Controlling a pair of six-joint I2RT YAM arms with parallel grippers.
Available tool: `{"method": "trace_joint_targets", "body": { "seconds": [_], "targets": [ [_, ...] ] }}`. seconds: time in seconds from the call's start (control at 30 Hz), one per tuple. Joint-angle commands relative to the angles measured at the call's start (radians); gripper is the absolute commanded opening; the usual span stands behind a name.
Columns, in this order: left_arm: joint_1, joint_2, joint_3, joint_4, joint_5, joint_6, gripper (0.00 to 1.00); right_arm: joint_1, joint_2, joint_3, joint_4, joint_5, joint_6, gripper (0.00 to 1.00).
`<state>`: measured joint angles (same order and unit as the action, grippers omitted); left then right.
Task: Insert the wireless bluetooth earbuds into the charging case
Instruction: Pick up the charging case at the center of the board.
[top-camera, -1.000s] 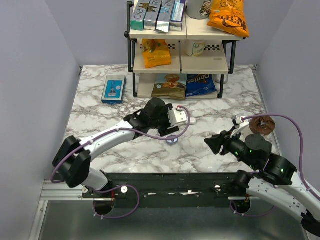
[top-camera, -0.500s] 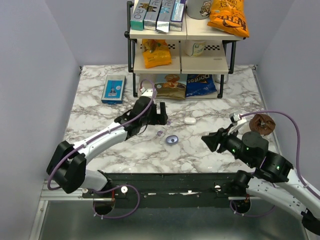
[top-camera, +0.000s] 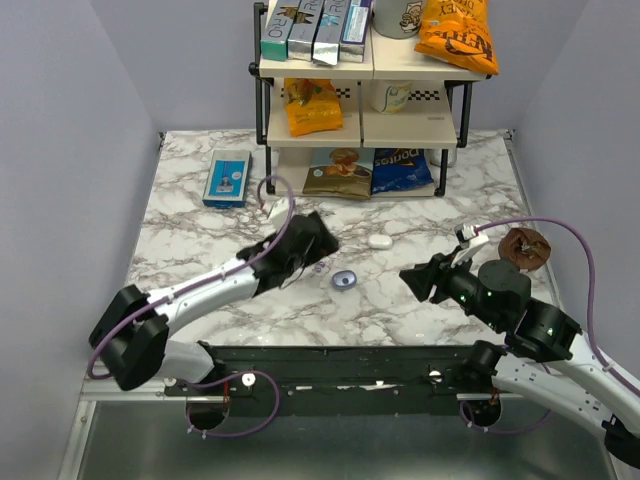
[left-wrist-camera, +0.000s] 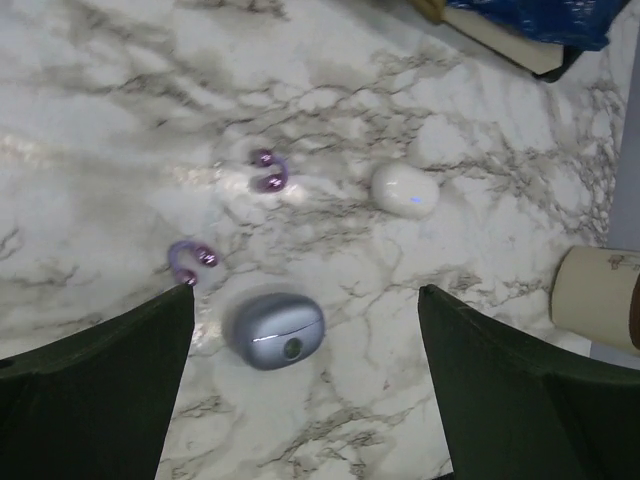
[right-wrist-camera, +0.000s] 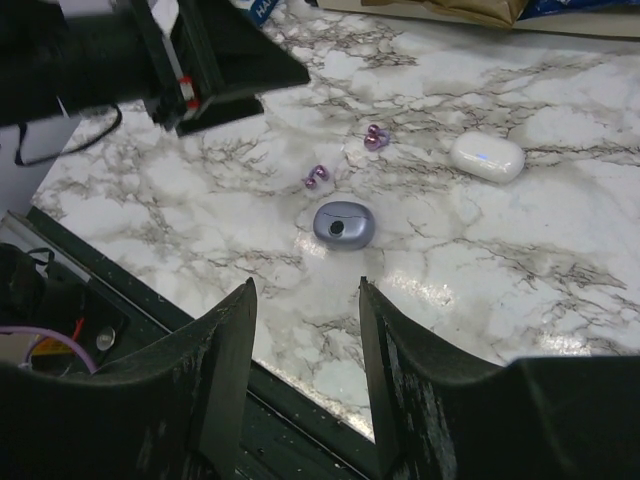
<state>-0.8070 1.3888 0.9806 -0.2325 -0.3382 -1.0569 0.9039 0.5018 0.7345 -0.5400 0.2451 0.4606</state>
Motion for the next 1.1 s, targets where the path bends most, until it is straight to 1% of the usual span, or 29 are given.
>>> {"method": "trace_joint_targets", "body": {
  "seconds": [0.0, 0.07, 0.1, 0.13, 0.17, 0.2, 0.23, 0.3, 0.33, 0.43, 0.6, 0.67, 0.73, 0.8, 0.9, 1.07],
  "targets": [
    [-0.058, -0.172, -0.296, 0.213, -0.071, -0.277, 0.99, 0.001, -0.012, -0.007, 0.009, 0.005, 0.01, 0.54],
    [-0.095, -0.146, -0.213, 0.078, -0.186, -0.279, 0.99, 0.0, -0.025, -0.018, 0.011, 0.003, 0.01, 0.54],
    [-0.116, -0.113, -0.089, -0.088, -0.205, -0.285, 0.99, 0.0, -0.025, -0.021, 0.015, 0.003, 0.01, 0.54],
    [-0.121, -0.027, -0.03, -0.153, -0.205, -0.285, 0.99, 0.001, -0.025, -0.027, 0.021, -0.003, 0.01, 0.54],
    [-0.127, 0.019, 0.03, -0.218, -0.199, -0.294, 0.99, 0.001, -0.019, -0.032, 0.032, -0.012, 0.01, 0.54],
    [-0.136, 0.067, 0.135, -0.326, -0.197, -0.304, 0.99, 0.001, -0.014, -0.033, 0.037, -0.02, 0.012, 0.53],
    [-0.156, 0.151, 0.182, -0.373, -0.193, -0.325, 0.99, 0.001, -0.008, -0.032, 0.04, -0.024, 0.013, 0.53],
    [-0.178, 0.223, 0.277, -0.453, -0.174, -0.339, 0.99, 0.001, 0.003, -0.027, 0.041, -0.047, 0.018, 0.53],
    [-0.198, 0.28, 0.299, -0.471, -0.162, -0.35, 0.99, 0.003, 0.003, -0.027, 0.041, -0.047, 0.018, 0.53],
    [-0.218, 0.341, 0.331, -0.504, -0.137, -0.397, 0.99, 0.003, -0.017, -0.03, 0.037, -0.052, 0.018, 0.53],
    [-0.248, 0.311, 0.274, -0.467, -0.16, -0.456, 0.99, 0.001, -0.057, -0.049, 0.029, -0.037, 0.015, 0.53],
    [-0.248, 0.32, 0.282, -0.475, -0.154, -0.472, 0.99, 0.003, -0.069, -0.063, 0.031, -0.038, 0.013, 0.53],
    [-0.248, 0.346, 0.322, -0.525, -0.153, -0.494, 0.99, 0.001, -0.072, -0.066, 0.032, -0.04, 0.015, 0.53],
    [-0.248, 0.387, 0.342, -0.548, -0.134, -0.496, 0.99, 0.001, -0.075, -0.066, 0.034, -0.046, 0.015, 0.53],
    [-0.247, 0.417, 0.349, -0.538, -0.117, -0.486, 0.99, 0.001, -0.089, -0.063, 0.031, -0.047, 0.015, 0.53],
    [-0.23, 0.452, 0.354, -0.538, -0.081, -0.407, 0.99, 0.003, -0.105, -0.052, 0.028, -0.047, 0.016, 0.53]
  ]
}}
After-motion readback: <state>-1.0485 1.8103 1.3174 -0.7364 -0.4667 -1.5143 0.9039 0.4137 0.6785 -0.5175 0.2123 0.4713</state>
